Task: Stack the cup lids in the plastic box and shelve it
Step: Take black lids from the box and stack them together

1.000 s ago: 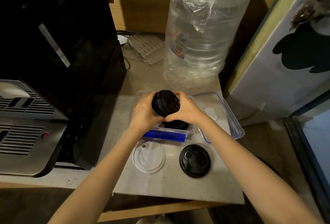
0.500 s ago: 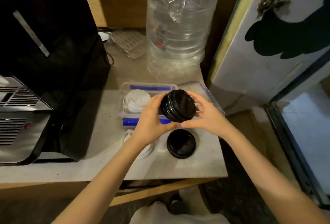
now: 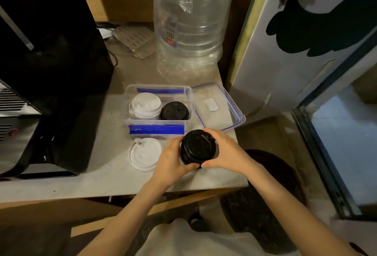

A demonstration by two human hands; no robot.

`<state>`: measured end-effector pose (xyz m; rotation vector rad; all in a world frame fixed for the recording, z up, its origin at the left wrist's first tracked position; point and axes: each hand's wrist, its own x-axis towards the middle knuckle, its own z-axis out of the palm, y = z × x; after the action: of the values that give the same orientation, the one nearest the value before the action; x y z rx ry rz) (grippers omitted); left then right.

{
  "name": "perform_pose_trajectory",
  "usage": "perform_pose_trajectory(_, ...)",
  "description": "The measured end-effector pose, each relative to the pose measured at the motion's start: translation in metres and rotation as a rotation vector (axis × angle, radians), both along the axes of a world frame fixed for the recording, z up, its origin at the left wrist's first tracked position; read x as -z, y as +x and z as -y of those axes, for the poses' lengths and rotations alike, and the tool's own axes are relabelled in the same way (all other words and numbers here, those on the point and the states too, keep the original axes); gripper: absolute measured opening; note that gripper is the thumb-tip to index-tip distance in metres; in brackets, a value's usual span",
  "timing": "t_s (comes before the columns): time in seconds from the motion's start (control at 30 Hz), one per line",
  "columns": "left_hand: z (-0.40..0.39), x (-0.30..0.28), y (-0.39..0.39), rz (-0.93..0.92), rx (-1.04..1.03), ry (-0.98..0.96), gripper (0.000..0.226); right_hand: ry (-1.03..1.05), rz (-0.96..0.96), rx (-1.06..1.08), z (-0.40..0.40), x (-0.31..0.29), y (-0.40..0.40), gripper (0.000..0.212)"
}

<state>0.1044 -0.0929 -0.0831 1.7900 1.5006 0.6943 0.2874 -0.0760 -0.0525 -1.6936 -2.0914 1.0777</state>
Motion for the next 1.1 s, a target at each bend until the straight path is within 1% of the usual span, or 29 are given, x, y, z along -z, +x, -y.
perform_pose_trajectory(0.13,-0.001,0.004,0.001,-0.066,-0.005,-0.031,0.080,-0.004,0.045,-0.031,-0.001,0.002,-0.002,0.096)
perform_pose_trajectory(0.33,-0.001,0.005,0.001,-0.092,-0.010,-0.072,0.081,-0.004,0.060,-0.054,-0.003,0.001,-0.005,0.096)
perform_pose_trajectory(0.43,-0.001,0.004,0.000,-0.100,-0.027,-0.093,0.092,0.027,0.118,-0.083,-0.004,0.002,-0.007,0.098)
perform_pose_trajectory(0.5,-0.002,0.003,0.000,-0.114,-0.003,-0.103,0.098,0.030,0.149,-0.090,-0.004,0.002,-0.009,0.097)
perform_pose_trajectory(0.6,-0.002,0.001,0.000,-0.109,0.024,-0.081,0.088,0.014,0.134,-0.080,-0.004,0.003,-0.010,0.097)
perform_pose_trajectory(0.7,-0.001,0.000,0.000,-0.098,0.018,-0.075,0.085,-0.018,0.095,-0.067,-0.003,0.003,-0.010,0.099)
perform_pose_trajectory(0.77,-0.003,0.000,0.001,-0.108,0.013,-0.082,0.087,-0.045,0.077,-0.072,-0.003,0.001,-0.008,0.105)
perform_pose_trajectory(0.87,-0.005,-0.004,0.000,-0.135,0.023,-0.111,0.099,-0.068,0.062,-0.103,-0.003,-0.006,-0.004,0.110)
perform_pose_trajectory(0.93,-0.006,-0.009,-0.003,-0.143,0.034,-0.113,0.101,-0.059,0.040,-0.092,-0.005,-0.013,-0.003,0.106)
perform_pose_trajectory(1.0,-0.006,-0.017,-0.006,-0.131,0.029,-0.093,0.097,-0.029,0.014,-0.067,-0.009,-0.021,-0.003,0.097)
perform_pose_trajectory(1.1,-0.010,-0.035,-0.014,-0.091,-0.020,-0.023,0.077,0.034,-0.033,-0.048,-0.020,-0.032,-0.010,0.077)
